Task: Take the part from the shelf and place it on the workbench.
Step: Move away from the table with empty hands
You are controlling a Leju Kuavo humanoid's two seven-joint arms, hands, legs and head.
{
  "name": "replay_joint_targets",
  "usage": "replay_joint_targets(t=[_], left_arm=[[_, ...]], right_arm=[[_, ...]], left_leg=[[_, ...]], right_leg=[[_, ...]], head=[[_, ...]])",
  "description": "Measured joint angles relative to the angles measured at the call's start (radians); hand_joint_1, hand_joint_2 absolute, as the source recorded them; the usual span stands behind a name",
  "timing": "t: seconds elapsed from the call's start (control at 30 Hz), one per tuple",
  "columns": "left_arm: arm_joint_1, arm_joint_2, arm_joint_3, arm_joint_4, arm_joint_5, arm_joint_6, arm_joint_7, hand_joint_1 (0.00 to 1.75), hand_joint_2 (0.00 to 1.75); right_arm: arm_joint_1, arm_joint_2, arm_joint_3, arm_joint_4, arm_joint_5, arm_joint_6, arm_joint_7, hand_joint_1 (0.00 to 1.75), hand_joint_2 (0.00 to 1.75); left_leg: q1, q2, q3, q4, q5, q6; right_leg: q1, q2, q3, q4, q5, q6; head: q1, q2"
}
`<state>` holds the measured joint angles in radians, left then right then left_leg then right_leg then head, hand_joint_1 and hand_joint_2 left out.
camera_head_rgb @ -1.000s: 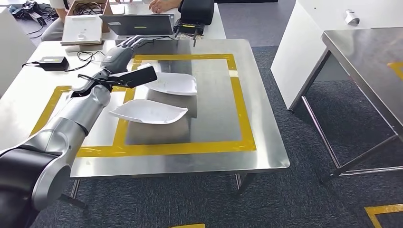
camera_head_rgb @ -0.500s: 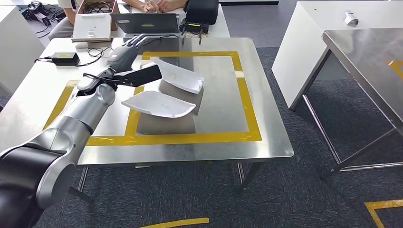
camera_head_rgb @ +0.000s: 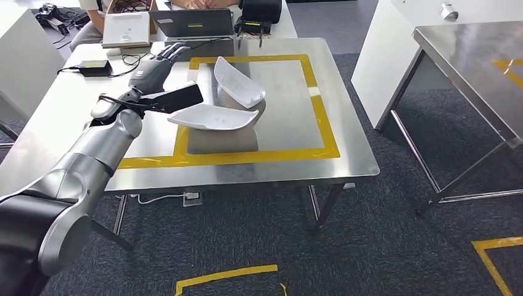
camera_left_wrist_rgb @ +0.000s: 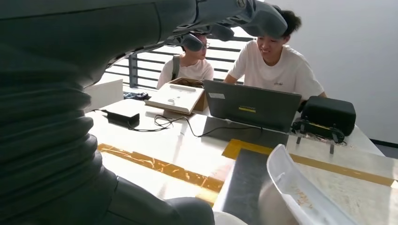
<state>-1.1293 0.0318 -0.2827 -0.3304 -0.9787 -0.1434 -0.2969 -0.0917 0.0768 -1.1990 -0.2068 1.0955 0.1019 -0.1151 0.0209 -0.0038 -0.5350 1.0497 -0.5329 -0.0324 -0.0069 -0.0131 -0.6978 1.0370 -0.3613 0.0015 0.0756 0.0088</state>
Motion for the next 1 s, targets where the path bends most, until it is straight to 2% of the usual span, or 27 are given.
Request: replay_joint_targets(t=[0.03,0.07,0.1,0.17,0.2,0.23,0.27,0.3,0.33,0.4,0.43,0.47,0.53,0.57,0.6,0.63,0.67,0.7,0.73,0.77,0.8,0.83,0.9,0.93,0.97,1.0], left_arm=[[0.0,-0.002,0.0,0.0,0.0,0.0,0.0,0.0,1.75],[-0.001,-0.004,0.0,0.0,0.0,0.0,0.0,0.0,1.75],[-0.001,-0.006,0.0,0.0,0.0,-0.001,0.0,0.0,1.75],[-0.002,-0.007,0.0,-0.001,0.0,-0.001,0.0,0.0,1.75],[-0.002,-0.008,0.0,-0.001,-0.001,-0.001,0.0,0.0,1.75],[-0.002,-0.008,0.0,0.0,-0.002,-0.001,0.0,0.0,1.75],[-0.001,-0.008,0.0,0.0,-0.002,-0.001,0.0,0.0,1.75],[-0.001,-0.008,0.0,-0.001,-0.004,-0.002,-0.001,0.0,1.75],[-0.002,-0.009,0.0,-0.002,-0.006,-0.001,-0.002,0.0,1.75],[-0.004,-0.011,0.0,-0.006,-0.012,-0.001,-0.004,0.0,1.75],[-0.005,-0.014,0.0,-0.007,-0.015,-0.001,-0.006,0.0,1.75],[-0.006,-0.017,0.0,-0.009,-0.017,0.0,-0.008,0.0,1.75],[-0.007,-0.02,0.0,-0.01,-0.019,0.0,-0.009,0.0,1.75],[-0.008,-0.02,0.0,-0.01,-0.019,0.0,-0.009,0.0,1.75],[-0.01,-0.019,0.0,-0.01,-0.019,0.0,-0.009,0.0,1.75],[-0.012,-0.019,0.0,-0.01,-0.019,-0.001,-0.009,0.0,1.75],[-0.013,-0.019,0.0,-0.01,-0.019,-0.002,-0.01,0.0,1.75],[-0.014,-0.018,0.0,-0.01,-0.019,-0.003,-0.01,0.0,1.75],[-0.014,-0.018,0.0,-0.009,-0.02,-0.005,-0.011,0.0,1.75],[-0.014,-0.018,0.0,-0.009,-0.02,-0.006,-0.013,0.0,1.75],[-0.014,-0.018,0.0,-0.01,-0.02,-0.007,-0.015,0.0,1.75],[-0.015,-0.018,0.0,-0.01,-0.02,-0.007,-0.017,0.0,1.75],[-0.019,-0.02,0.0,-0.015,-0.02,-0.007,-0.024,0.0,1.75],[-0.022,-0.021,0.0,-0.018,-0.021,-0.008,-0.028,0.0,1.75],[-0.024,-0.022,0.0,-0.02,-0.021,-0.008,-0.031,0.0,1.75],[-0.025,-0.024,0.0,-0.021,-0.022,-0.009,-0.034,0.0,1.75]], right_arm=[[0.002,0.0,0.0,0.0,0.0,0.0,0.0,0.0,0.0],[0.003,0.001,0.0,0.0,0.0,0.0,0.0,0.0,0.0],[0.004,0.002,0.0,0.0,0.0,0.0,0.0,0.0,0.0],[0.003,0.003,0.0,0.0,0.0,0.0,0.0,0.0,0.0],[0.002,0.003,0.0,0.0,0.0,0.0,0.0,0.0,0.0],[0.001,0.003,0.0,0.0,0.0,0.0,0.0,0.0,0.0],[0.001,0.003,0.0,0.0,0.0,0.0,0.0,0.0,0.0],[0.001,0.003,0.0,0.0,0.0,0.0,0.0,0.0,0.0],[0.0,0.004,0.0,0.0,-0.001,-0.001,0.0,0.0,0.0],[-0.002,0.003,0.0,0.0,-0.002,-0.001,-0.001,0.0,0.0],[-0.003,0.003,0.0,0.0,-0.002,-0.001,-0.001,0.0,0.0],[-0.003,0.003,0.0,0.0,-0.003,-0.001,-0.001,0.0,0.0],[-0.004,0.003,0.0,0.0,-0.003,-0.001,0.0,0.0,0.0],[-0.005,0.004,0.0,0.0,-0.003,-0.001,0.0,0.0,0.0],[-0.006,0.004,0.0,0.0,-0.003,-0.001,0.0,0.0,0.0],[-0.006,0.004,0.0,0.0,-0.003,0.0,0.0,0.0,0.0],[-0.007,0.004,0.0,0.0,-0.003,0.0,0.0,0.0,0.0],[-0.006,0.004,0.0,0.0,-0.002,0.0,0.0,0.0,0.0],[-0.006,0.004,0.0,0.0,-0.001,0.001,0.0,0.0,0.0],[-0.006,0.004,0.0,0.0,-0.001,0.001,0.0,0.0,0.0],[-0.006,0.005,0.0,0.0,0.0,0.002,0.0,0.0,0.0],[-0.006,0.005,0.0,0.0,0.001,0.002,0.0,0.0,0.0],[-0.007,0.005,0.0,0.0,0.002,0.002,0.0,0.0,0.0],[-0.007,0.005,0.0,0.0,0.003,0.002,0.0,0.0,0.0],[-0.007,0.006,0.0,0.0,0.004,0.002,0.0,0.0,0.0],[-0.006,0.006,0.0,0.0,0.004,0.002,0.0,0.0,0.0]], left_leg=[[0.0,0.001,-0.008,0.0,0.009,0.012],[0.002,0.003,-0.017,-0.001,0.019,0.023],[0.003,0.004,-0.028,-0.002,0.031,0.031],[0.002,0.004,-0.052,-0.002,0.052,0.038],[0.001,0.004,-0.065,-0.001,0.062,0.038],[0.0,0.004,-0.079,-0.001,0.073,0.037],[0.0,0.003,-0.092,0.0,0.083,0.036],[0.0,0.003,-0.104,0.0,0.093,0.033],[0.0,0.003,-0.114,0.001,0.103,0.03],[0.0,0.003,-0.128,-0.001,0.12,0.02],[0.0,0.004,-0.131,-0.004,0.128,0.014],[0.001,0.004,-0.132,-0.008,0.137,0.007],[0.003,0.004,-0.135,-0.015,0.147,-0.005],[0.002,0.004,-0.141,-0.006,0.133,-0.009],[0.002,0.003,-0.152,0.023,0.1,-0.011],[0.002,0.003,-0.167,0.071,0.055,-0.012],[0.001,0.003,-0.182,0.133,0.007,-0.014],[0.001,0.003,-0.195,0.196,-0.027,-0.016],[0.0,0.003,-0.199,0.241,-0.038,-0.017],[0.0,0.003,-0.19,0.259,-0.028,-0.017],[-0.001,0.003,-0.164,0.243,-0.003,-0.015],[-0.002,0.003,-0.122,0.197,0.021,-0.012],[-0.007,0.003,-0.025,0.068,0.022,-0.001],[-0.011,0.003,0.003,0.021,0.01,0.004],[-0.014,0.003,0.015,-0.006,0.0,0.01],[-0.015,0.003,0.011,-0.014,0.003,0.016]], right_leg=[[-0.002,0.001,-0.005,0.005,-0.006,0.006],[-0.003,0.002,-0.014,0.022,-0.028,0.012],[-0.005,0.003,-0.026,0.059,-0.068,0.017],[-0.006,0.004,-0.057,0.18,-0.165,0.024],[-0.006,0.005,-0.068,0.241,-0.193,0.025],[-0.006,0.005,-0.067,0.279,-0.198,0.024],[-0.005,0.005,-0.052,0.287,-0.183,0.022],[-0.005,0.005,-0.02,0.259,-0.157,0.019],[-0.004,0.006,0.03,0.198,-0.138,0.013],[0.004,0.008,0.126,0.06,-0.143,0.0],[0.008,0.01,0.153,0.015,-0.154,-0.005],[0.012,0.01,0.161,-0.005,-0.159,-0.01],[0.012,0.009,0.153,-0.015,-0.141,-0.02],[0.01,0.007,0.147,-0.019,-0.13,-0.027],[0.007,0.006,0.14,-0.024,-0.117,-0.034],[0.006,0.004,0.13,-0.026,-0.106,-0.039],[0.007,0.004,0.118,-0.026,-0.096,-0.044],[0.008,0.004,0.105,-0.025,-0.086,-0.046],[0.009,0.004,0.092,-0.024,-0.076,-0.046],[0.01,0.004,0.078,-0.022,-0.066,-0.046],[0.011,0.004,0.063,-0.02,-0.056,-0.045],[0.011,0.004,0.049,-0.016,-0.047,-0.042],[0.013,0.004,0.026,-0.006,-0.032,-0.035],[0.013,0.003,0.02,-0.003,-0.024,-0.03],[0.012,0.003,0.017,-0.003,-0.016,-0.024],[0.012,0.002,0.016,-0.006,-0.007,-0.017]], head=[[0.0,0.0],[0.001,0.0],[0.002,0.0],[0.004,0.0],[0.005,0.0],[0.005,0.0],[0.006,0.0],[0.006,0.0],[0.007,0.0],[0.008,0.0],[0.01,0.0],[0.011,0.0],[0.014,0.0],[0.014,0.0],[0.011,0.0],[0.007,0.0],[0.003,0.0],[-0.002,0.0],[-0.005,0.0],[-0.008,0.0],[-0.011,0.0],[-0.013,0.0],[-0.017,0.0],[-0.017,0.0],[-0.017,0.0],[-0.017,0.0]])
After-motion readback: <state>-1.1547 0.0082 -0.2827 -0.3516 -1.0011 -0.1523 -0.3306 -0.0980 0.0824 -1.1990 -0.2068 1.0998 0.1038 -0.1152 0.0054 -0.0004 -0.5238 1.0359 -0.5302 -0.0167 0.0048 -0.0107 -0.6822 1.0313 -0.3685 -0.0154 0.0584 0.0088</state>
